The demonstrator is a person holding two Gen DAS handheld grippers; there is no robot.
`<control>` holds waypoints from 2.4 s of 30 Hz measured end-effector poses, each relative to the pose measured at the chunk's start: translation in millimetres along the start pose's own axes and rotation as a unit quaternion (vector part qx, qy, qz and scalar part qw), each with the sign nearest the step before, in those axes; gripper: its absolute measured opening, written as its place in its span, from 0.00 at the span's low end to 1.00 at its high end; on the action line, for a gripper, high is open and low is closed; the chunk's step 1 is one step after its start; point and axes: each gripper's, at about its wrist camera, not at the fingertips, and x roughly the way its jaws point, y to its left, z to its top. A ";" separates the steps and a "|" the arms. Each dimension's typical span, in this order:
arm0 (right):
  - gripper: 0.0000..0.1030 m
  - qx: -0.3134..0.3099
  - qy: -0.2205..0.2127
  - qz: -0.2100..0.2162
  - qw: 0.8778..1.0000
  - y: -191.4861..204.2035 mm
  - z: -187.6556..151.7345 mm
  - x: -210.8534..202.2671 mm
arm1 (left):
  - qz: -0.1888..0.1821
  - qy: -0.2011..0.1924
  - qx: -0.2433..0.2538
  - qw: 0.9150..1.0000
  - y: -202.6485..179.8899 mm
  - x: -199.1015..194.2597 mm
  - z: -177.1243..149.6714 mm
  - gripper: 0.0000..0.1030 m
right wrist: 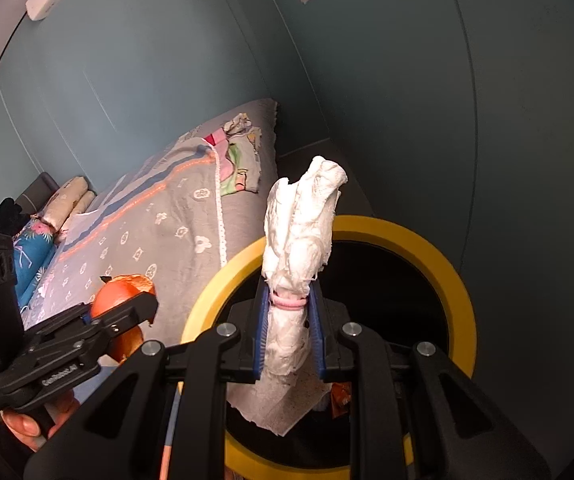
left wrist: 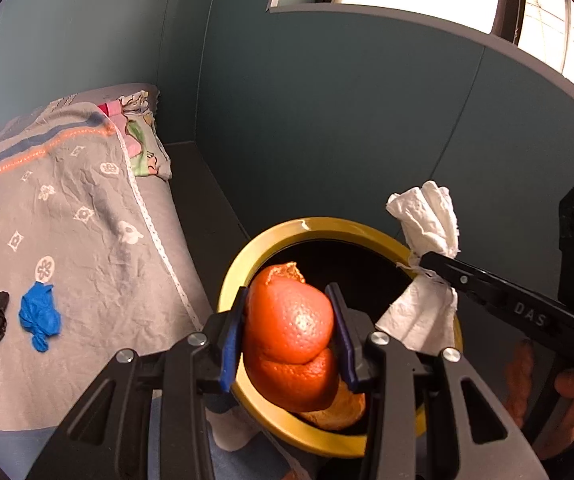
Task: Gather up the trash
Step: 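Carry the orange peel and white tissues toward the yellow bin with both tools, then open both tools over the bin to drop the peel and tissues, then move both open tools back over the bed toward the black bag and blue glove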
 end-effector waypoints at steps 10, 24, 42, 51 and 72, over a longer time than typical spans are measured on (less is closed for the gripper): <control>0.19 0.013 -0.007 -0.027 1.000 -8.7 -2.7 6.8 | -0.006 0.002 0.016 1.000 -11.3 19.0 1.9 0.46; 0.47 0.033 -0.032 -0.043 0.998 -7.2 -10.1 -8.7 | 0.033 -0.030 -0.032 0.999 22.5 -29.3 -0.3 0.81; 0.65 -0.009 -0.044 0.006 0.999 56.3 -20.3 -29.1 | 0.091 -0.074 -0.079 0.990 77.2 -103.8 -18.6 0.92; 0.76 -0.036 -0.045 0.026 0.998 94.7 -18.6 -34.7 | 0.126 -0.098 -0.106 0.981 110.4 -145.0 -24.4 0.92; 0.79 -0.096 -0.018 0.086 0.992 188.7 -22.5 -11.2 | 0.215 -0.109 -0.157 0.958 197.6 -186.9 -43.1 0.92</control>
